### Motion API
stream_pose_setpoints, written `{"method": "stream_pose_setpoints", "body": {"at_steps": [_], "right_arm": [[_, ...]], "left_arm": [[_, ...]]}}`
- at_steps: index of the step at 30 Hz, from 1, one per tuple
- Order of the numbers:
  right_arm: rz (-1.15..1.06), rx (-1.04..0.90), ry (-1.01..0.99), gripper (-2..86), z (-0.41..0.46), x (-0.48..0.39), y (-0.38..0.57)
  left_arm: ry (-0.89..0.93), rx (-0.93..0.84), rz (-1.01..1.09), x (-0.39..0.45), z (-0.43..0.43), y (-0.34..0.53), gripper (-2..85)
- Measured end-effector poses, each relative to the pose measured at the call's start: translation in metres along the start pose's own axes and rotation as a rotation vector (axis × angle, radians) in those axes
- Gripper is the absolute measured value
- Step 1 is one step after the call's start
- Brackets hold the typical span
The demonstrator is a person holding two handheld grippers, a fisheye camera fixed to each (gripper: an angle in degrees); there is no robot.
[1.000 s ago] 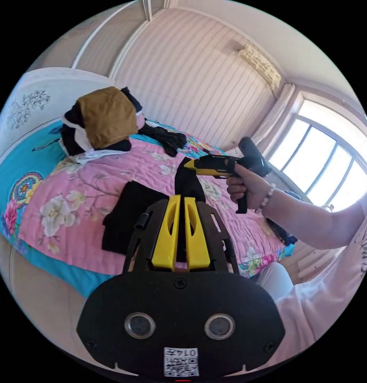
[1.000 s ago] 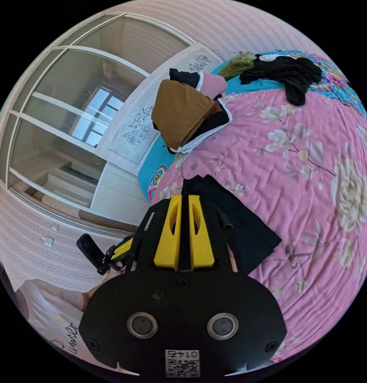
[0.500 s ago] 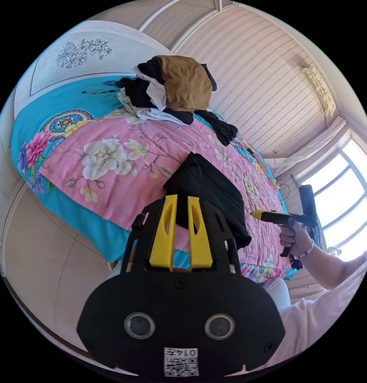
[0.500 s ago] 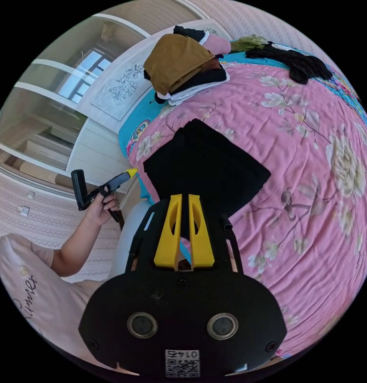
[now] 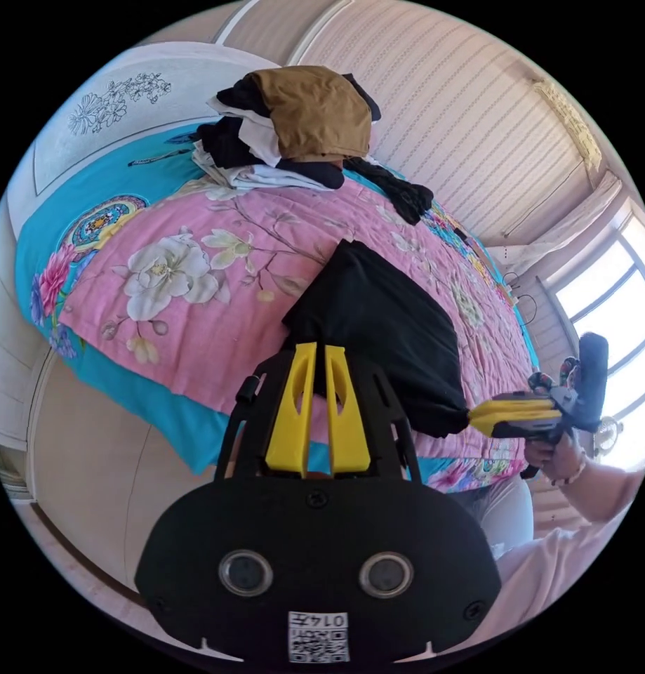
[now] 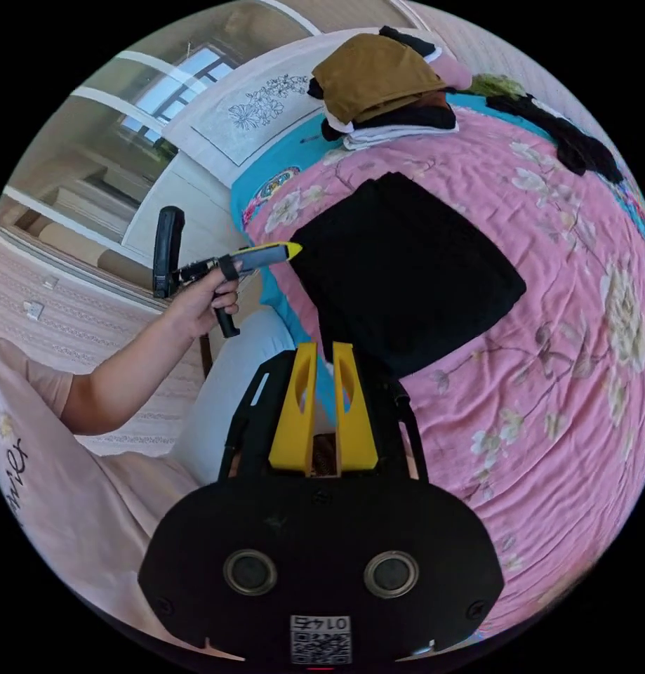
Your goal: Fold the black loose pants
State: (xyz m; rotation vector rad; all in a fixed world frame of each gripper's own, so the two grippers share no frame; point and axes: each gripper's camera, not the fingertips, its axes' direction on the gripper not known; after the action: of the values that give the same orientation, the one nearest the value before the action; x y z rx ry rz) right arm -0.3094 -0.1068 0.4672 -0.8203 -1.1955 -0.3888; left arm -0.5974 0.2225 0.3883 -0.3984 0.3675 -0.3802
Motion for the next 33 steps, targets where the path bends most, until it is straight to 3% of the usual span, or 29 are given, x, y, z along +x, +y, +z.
{"method": "stream_pose_setpoints", "body": {"at_steps": [5, 14, 20, 26, 30, 33], "right_arm": [[-0.093, 0.047, 0.133, 7.2, -0.004, 0.000, -0.088], [-0.123, -0.041, 0.235, 8.1, 0.052, -0.003, -0.205], [-0.098, -0.114, 0.184, 0.2, 0.063, 0.004, -0.231], [-0.092, -0.048, 0.124, -0.9, 0.039, 0.015, -0.244], [-0.069, -0.112, 0.142, -0.7, 0.056, 0.022, -0.247], [-0.059, -0.047, 0.191, -0.4, 0.043, 0.021, -0.242]], "left_arm": [[0.028, 0.100, -0.071, -0.016, -0.027, 0.002, 0.9], [0.072, 0.101, -0.085, -0.019, -0.020, -0.004, 4.9], [0.070, 0.081, -0.041, -0.021, -0.014, -0.003, 0.0], [0.072, 0.111, 0.007, -0.023, -0.017, -0.006, -0.8], [0.097, 0.058, -0.037, -0.020, -0.004, -0.009, -0.1], [0.066, 0.096, -0.028, -0.007, -0.018, -0.004, 2.2]]}}
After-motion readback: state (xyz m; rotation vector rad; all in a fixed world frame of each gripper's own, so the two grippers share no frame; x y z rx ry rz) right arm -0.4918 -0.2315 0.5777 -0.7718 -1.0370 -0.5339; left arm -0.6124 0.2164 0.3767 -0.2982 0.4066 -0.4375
